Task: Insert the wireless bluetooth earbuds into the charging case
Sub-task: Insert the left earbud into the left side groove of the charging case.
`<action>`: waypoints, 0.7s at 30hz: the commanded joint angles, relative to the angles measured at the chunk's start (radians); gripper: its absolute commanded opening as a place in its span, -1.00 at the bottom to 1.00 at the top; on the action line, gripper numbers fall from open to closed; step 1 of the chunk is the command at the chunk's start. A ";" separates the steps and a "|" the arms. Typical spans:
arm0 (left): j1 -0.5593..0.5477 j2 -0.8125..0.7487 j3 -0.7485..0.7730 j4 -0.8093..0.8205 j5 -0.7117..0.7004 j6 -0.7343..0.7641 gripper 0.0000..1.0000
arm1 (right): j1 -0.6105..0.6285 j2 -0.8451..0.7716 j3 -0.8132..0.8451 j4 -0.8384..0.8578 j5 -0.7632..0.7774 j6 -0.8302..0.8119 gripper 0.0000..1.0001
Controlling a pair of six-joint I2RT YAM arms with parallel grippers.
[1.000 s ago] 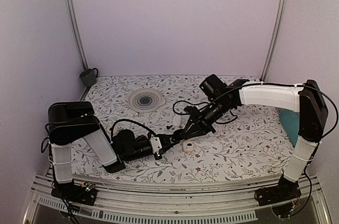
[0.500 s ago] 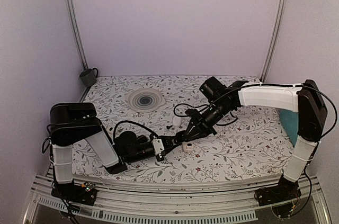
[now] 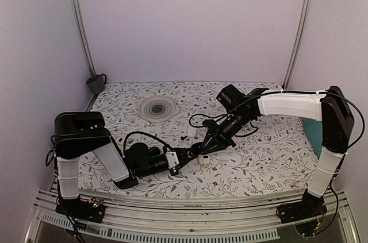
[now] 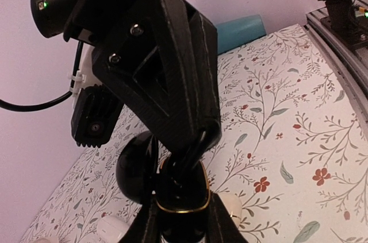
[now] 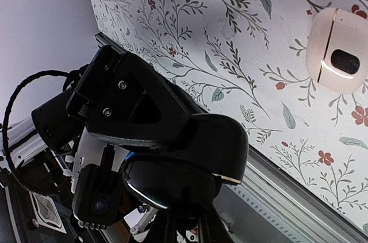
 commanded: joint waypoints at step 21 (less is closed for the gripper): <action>-0.048 0.010 0.050 0.001 0.003 0.036 -1.00 | -0.006 0.042 0.027 -0.025 0.011 -0.014 -0.76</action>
